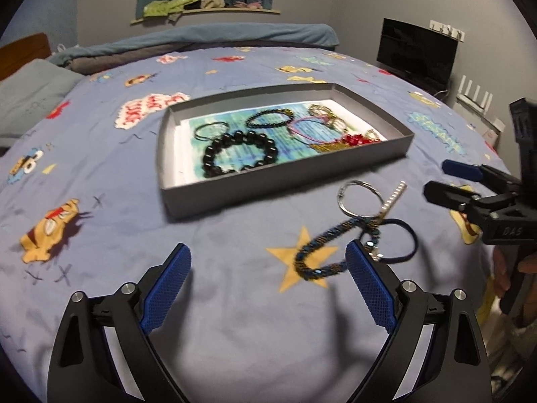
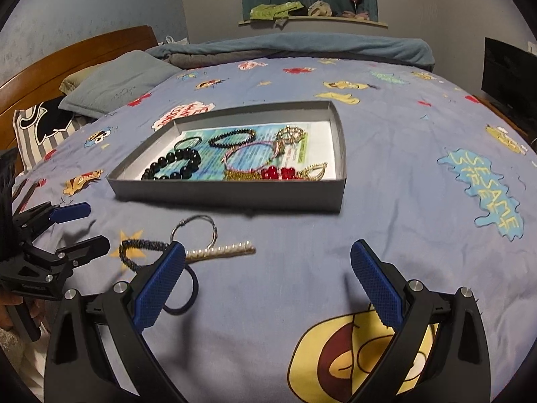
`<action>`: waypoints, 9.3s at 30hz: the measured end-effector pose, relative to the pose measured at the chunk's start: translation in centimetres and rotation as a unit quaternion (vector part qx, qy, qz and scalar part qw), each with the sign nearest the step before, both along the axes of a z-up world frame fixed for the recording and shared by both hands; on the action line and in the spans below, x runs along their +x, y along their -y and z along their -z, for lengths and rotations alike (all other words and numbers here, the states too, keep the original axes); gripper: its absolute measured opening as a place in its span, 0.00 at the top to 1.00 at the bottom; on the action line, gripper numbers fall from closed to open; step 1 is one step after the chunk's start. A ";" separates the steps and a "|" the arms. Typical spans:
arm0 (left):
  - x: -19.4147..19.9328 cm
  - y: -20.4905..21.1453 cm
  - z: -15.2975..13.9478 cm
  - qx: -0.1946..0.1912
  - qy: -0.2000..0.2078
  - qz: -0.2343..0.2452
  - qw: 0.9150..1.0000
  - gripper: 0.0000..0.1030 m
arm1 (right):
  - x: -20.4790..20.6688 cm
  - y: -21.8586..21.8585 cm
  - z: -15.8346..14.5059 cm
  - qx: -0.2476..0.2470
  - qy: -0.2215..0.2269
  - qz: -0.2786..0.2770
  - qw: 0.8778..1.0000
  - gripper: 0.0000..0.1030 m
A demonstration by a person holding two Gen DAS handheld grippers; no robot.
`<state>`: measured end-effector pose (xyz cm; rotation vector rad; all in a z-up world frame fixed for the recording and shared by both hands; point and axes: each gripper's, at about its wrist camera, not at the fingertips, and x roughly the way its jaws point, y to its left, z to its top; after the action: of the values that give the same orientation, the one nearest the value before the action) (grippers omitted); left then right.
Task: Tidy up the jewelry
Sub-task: 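Grasp the blue beaded bracelet with the left tool while the right tool grasps the pearl hair pin, then carry the blue bracelet and pearl pin over the grey box with both tools, then open both tools to drop the bracelet and pin into the box, then move both open tools back over the silver ring and black hair tie, then grasp the black hair tie with the left tool while the right tool grasps the silver ring, then carry the hair tie and silver ring over the grey box with both tools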
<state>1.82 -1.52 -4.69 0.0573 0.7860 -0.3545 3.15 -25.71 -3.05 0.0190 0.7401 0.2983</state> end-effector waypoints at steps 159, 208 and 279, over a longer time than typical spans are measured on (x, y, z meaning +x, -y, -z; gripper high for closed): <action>2.0 -3.5 -4.2 0.003 0.051 -0.059 0.997 0.15 | 3.0 -4.6 -4.6 -0.008 0.014 -0.038 0.999 0.05; -0.3 8.7 2.7 0.055 -0.001 0.077 0.996 0.87 | 1.3 1.3 -1.7 0.037 -0.024 -0.017 0.999 0.06; 1.6 0.8 -5.8 -0.007 0.109 -0.014 0.994 0.96 | 2.4 -2.3 -5.2 0.006 0.100 -0.030 0.994 0.54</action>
<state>3.42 -2.36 1.07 0.0714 0.5681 -0.3207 5.51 -23.38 2.19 -0.0218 0.5402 0.3562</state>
